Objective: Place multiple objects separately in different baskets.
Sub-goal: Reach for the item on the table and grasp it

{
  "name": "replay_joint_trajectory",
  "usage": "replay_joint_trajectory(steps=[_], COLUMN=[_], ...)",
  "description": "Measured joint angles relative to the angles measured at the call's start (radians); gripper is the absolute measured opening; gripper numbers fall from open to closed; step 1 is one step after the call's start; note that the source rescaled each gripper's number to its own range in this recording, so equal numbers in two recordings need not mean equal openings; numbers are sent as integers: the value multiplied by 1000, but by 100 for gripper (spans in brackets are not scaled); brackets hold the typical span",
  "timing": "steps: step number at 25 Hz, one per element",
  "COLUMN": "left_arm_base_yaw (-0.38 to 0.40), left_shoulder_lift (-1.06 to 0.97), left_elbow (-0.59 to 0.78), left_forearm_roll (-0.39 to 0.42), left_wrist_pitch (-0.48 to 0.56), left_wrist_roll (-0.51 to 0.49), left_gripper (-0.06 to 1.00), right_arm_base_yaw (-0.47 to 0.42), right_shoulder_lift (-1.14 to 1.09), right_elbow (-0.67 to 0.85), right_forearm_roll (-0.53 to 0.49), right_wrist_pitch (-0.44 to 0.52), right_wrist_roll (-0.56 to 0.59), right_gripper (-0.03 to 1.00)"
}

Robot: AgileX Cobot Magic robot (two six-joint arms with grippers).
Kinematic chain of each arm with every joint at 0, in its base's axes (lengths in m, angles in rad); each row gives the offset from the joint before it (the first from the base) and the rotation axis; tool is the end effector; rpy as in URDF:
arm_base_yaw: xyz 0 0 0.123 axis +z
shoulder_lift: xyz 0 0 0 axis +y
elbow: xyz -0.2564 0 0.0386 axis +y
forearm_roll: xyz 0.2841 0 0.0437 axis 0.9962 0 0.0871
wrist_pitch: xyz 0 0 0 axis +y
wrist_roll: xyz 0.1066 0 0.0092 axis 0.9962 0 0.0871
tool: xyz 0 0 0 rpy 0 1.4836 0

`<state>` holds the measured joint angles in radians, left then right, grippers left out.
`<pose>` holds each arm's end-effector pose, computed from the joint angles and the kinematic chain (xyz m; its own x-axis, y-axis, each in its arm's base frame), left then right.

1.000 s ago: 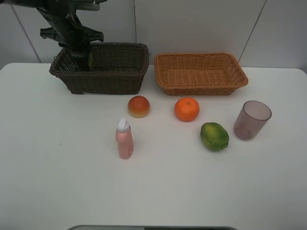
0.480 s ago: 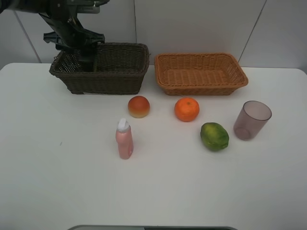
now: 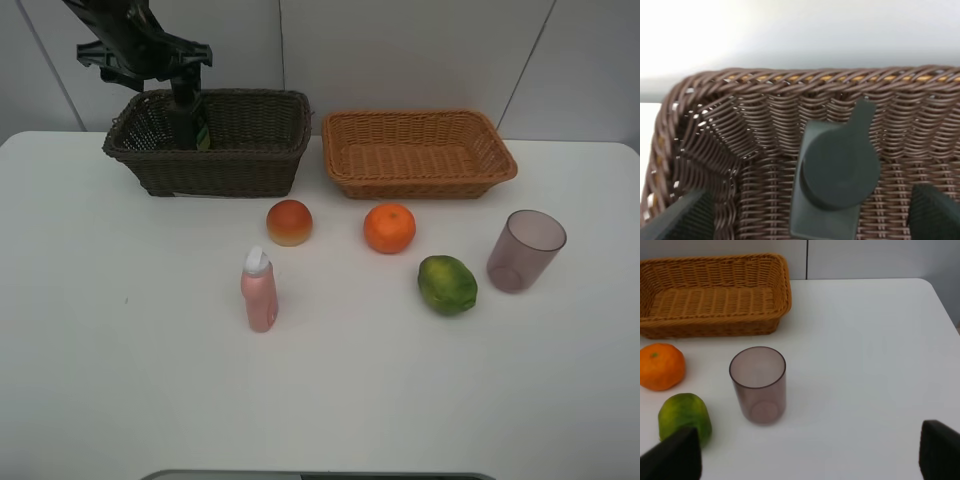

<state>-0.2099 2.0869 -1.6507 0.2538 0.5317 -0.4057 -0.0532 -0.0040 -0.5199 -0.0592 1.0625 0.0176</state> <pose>0.4965 -0.0918 0.1656 -0.7559 -0.0263 -0.6542 -0.0138 0.9996 -0.0242 0.0633 -0.0089 0.2939 -0.4360 0.0120 -0.8999 0.0947 0.9950 -0.0326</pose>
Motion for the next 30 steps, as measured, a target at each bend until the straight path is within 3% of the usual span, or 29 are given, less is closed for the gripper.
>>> replay_joint_trajectory(steps=[6, 13, 23, 30], left_arm_base_yaw=[-32, -122, -228, -328], left_shoulder_lift=[-94, -216, -398, -429], left_elbow=[0, 39, 212, 241], left_forearm_roll=[-38, -86, -97, -126], left_wrist_pitch=[117, 242, 348, 468], left_wrist_roll=[74, 174, 208, 229], left_gripper=[100, 100, 100, 100], right_arm_base_yaw=[0, 0, 0, 0], right_shoulder_lift=[0, 0, 0, 0], right_elbow=[0, 0, 0, 0], right_forearm_roll=[0, 0, 0, 0], right_wrist_pitch=[0, 0, 0, 0], right_wrist_roll=[0, 0, 0, 0], right_gripper=[89, 89, 89, 89])
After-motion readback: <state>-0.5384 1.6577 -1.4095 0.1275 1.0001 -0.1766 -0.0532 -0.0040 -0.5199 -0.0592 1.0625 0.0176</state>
